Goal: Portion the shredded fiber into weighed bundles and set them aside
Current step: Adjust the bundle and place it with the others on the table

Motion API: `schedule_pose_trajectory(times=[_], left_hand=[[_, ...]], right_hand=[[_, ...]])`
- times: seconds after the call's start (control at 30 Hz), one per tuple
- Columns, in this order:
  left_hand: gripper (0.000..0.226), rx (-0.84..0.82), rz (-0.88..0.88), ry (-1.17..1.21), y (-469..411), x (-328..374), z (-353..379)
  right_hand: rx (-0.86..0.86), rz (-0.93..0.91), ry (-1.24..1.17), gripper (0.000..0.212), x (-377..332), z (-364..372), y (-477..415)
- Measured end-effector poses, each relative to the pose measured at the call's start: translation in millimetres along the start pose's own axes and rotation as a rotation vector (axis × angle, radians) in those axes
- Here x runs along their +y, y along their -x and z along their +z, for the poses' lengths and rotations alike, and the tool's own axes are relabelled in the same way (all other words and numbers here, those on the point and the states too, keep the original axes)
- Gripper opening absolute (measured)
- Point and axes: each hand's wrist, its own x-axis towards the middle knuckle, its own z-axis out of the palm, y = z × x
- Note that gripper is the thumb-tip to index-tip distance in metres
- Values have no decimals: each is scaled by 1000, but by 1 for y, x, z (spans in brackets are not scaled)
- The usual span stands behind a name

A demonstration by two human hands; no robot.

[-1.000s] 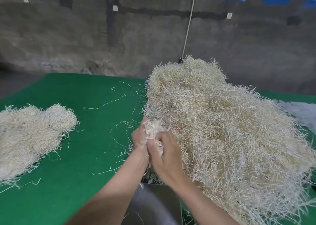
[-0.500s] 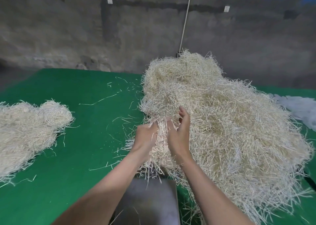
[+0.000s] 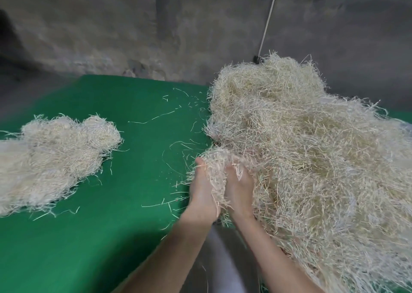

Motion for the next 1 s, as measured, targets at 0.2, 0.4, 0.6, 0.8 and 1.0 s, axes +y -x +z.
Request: schedule_pose_trajectory(times=[0.2,0.4,0.6,0.8,1.0], left_hand=[[40,140,322,-223,-18,12,-26],[41,-56,274,-588,-14,35,-35],[36,-105,424,-718,-3,25,-89],[42,87,608,-628,-24,49,-103],[17,108,397,-427,-41,82,-143]], right_hand=[[-78,-387,314,42,11,13,11],[-84,25,50,55,5,24,-19],[-73,219,-235,82,11,46,-23],[-192,165,-106,32,28,108,-12],[-172,196,-133,10,31,170,-30]])
